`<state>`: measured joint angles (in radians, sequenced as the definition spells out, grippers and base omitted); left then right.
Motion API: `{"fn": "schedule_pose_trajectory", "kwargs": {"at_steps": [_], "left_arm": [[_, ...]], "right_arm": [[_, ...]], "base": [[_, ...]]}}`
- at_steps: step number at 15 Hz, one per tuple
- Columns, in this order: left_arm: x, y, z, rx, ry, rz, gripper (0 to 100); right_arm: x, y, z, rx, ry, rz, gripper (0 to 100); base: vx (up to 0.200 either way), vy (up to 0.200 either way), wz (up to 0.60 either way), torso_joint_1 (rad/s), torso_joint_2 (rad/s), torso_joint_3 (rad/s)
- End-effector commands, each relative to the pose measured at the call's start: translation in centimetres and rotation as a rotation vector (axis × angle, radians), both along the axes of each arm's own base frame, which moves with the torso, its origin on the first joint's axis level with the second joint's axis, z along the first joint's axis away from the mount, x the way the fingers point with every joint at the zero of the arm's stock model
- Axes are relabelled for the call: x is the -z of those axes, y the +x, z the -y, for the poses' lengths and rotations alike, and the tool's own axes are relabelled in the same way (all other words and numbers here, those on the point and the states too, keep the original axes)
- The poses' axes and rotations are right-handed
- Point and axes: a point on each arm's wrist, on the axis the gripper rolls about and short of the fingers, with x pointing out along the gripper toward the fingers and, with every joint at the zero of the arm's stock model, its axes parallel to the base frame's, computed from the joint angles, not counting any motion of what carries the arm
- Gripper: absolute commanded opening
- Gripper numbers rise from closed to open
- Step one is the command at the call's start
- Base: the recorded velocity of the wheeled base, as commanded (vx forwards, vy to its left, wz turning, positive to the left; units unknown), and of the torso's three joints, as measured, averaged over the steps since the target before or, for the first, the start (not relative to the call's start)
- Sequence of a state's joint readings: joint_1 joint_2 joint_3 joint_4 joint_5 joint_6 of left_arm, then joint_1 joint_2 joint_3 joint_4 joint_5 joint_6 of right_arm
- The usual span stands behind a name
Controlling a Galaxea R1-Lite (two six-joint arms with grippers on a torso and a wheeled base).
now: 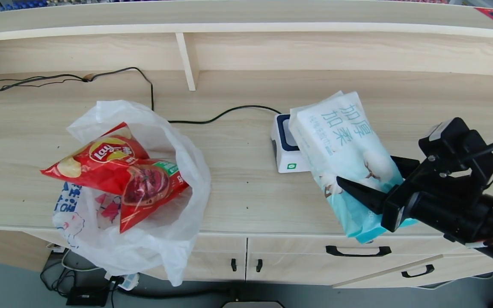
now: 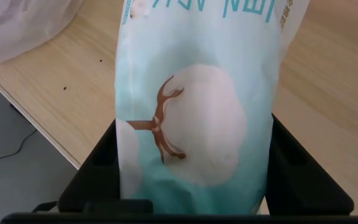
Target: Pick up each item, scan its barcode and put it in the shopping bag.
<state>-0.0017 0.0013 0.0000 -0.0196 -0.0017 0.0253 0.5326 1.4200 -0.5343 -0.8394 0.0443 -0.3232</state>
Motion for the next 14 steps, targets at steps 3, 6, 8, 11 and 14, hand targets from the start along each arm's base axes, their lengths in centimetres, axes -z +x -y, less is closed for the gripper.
{"fn": "schedule_pose_trajectory", "kwargs": {"at_steps": [3,6,8,11,14], "left_arm": [[0.0,0.0,0.0,0.000,0.001,0.000,100],[0.0,0.0,0.0,0.000,0.001,0.000,100],[0.0,0.0,0.0,0.000,0.001,0.000,100],[0.0,0.0,0.0,0.000,0.001,0.000,100],[0.0,0.0,0.0,0.000,0.001,0.000,100]], "right_arm": [[0.5,0.9,-0.5,0.026,-0.011,-0.021,0],[1.0,1.4,-0.7,0.030,0.019,-0.053,0],[0.8,1.5,-0.7,0.048,0.035,-0.050,0],[0.8,1.7,-1.3,0.035,0.031,-0.046,0],[-1.4,0.8,-0.9,0.038,0.094,0.047,0]], "base": [[0.000,0.000,0.00,0.000,0.00,0.000],[0.000,0.000,0.00,0.000,0.00,0.000],[0.000,0.000,0.00,0.000,0.00,0.000],[0.000,0.000,0.00,0.000,0.00,0.000],[0.000,0.000,0.00,0.000,0.00,0.000]]}}
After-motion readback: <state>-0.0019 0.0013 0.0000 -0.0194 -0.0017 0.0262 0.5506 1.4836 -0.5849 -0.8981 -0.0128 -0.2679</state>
